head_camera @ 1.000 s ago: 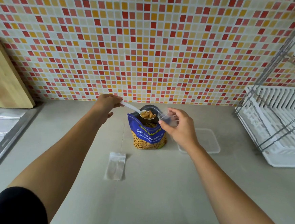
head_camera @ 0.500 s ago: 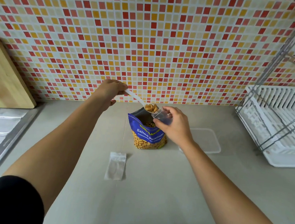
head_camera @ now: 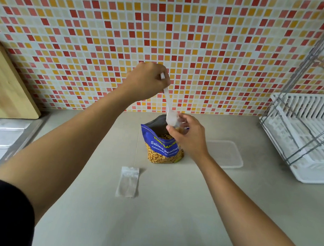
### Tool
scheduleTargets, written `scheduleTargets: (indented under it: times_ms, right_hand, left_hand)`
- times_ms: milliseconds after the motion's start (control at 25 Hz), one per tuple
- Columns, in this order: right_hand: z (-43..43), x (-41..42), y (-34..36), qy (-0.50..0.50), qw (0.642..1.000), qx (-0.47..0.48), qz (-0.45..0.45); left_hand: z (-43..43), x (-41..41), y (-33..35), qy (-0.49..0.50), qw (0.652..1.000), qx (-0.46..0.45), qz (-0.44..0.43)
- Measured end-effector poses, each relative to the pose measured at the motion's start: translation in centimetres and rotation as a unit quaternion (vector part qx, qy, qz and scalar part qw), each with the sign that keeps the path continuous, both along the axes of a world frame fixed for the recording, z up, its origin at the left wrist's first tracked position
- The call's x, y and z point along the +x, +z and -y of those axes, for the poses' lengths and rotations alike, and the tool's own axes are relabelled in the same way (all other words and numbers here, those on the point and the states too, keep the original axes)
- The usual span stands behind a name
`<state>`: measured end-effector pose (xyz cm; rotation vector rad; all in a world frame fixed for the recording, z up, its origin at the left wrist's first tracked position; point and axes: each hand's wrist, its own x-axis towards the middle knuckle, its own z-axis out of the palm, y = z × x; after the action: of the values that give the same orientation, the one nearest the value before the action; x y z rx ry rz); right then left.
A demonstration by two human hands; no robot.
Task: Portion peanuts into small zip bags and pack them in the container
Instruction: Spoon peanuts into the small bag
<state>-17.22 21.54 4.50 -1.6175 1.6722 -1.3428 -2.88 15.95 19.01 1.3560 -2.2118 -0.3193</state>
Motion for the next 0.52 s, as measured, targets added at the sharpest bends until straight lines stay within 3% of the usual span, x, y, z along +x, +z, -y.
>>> scheduleTargets:
  times_ms: [120, 320, 520]
  right_hand:
    - [0.0, 0.0, -0.2, 0.0, 1.0, 0.002, 0.005]
    - [0.0, -0.2, -0.4, 0.01, 1.0, 0.017, 0.006]
    - [0.1, -0.1, -0.3, 0.007, 1.0, 0.02, 0.0]
  left_hand:
    - [0.3, 0.8, 0.3, 0.026, 0.999, 0.001, -0.02]
    - [1.1, 2.8, 0.0, 0.122, 0.98, 0.045, -0.148]
    - [1.7, 3.6, -3.0, 0.152, 0.974, 0.091, -0.145]
